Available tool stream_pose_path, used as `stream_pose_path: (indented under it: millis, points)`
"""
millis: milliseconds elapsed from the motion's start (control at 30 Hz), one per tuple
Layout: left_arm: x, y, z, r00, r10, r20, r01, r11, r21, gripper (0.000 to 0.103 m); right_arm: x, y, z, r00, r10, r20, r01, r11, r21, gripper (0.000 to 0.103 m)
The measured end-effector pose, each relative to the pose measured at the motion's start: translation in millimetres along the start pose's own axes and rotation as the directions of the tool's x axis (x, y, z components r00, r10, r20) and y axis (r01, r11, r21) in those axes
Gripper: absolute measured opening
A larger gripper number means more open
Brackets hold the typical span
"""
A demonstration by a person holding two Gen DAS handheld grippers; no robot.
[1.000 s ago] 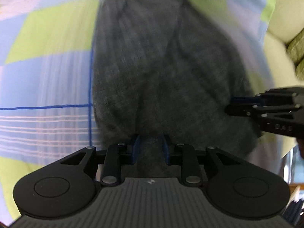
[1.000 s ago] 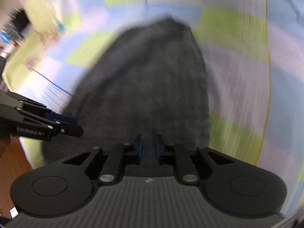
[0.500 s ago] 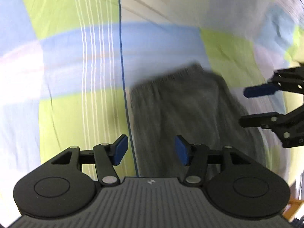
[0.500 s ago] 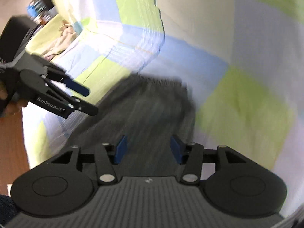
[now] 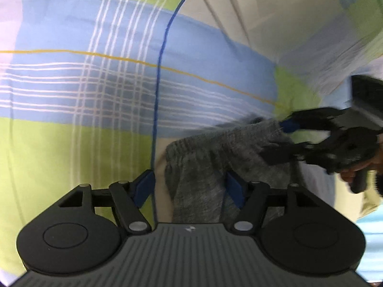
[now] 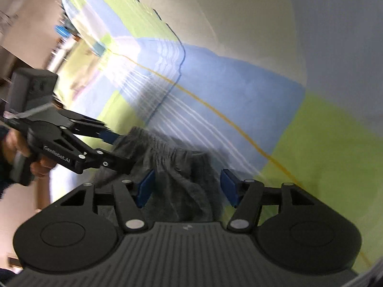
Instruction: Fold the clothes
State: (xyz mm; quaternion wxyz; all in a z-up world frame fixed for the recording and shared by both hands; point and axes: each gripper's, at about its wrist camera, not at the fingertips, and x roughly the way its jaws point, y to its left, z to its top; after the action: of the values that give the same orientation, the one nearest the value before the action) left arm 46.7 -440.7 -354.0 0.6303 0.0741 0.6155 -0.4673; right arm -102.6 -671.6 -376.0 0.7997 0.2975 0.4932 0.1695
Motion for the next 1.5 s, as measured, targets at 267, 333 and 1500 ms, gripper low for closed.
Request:
stream_pose_path:
  millis: [267, 333, 1500]
  points:
    - [-55, -45, -39, 0.968, -0.019, 0.249, -0.075, 0.929, 0.363, 0.021, -38, 32, -20, 0.987, 0.014, 0.159, 0.012, 0.987, -0.161, 0.014]
    - [-71, -68, -62, 0.947, -0.005, 0.323, -0.155, 0.869, 0.470, 0.021, -55, 55, -27, 0.978, -0.012, 0.208, 0.061, 0.971, -0.232, 0.014]
    - [9, -163, -373, 0.889, 0.136, 0.437, -0.432, -0.063, 0.900, 0.047, -19, 223, -327, 0.800, -0.480, 0.360, 0.520, 0.255, -0.815, 0.046]
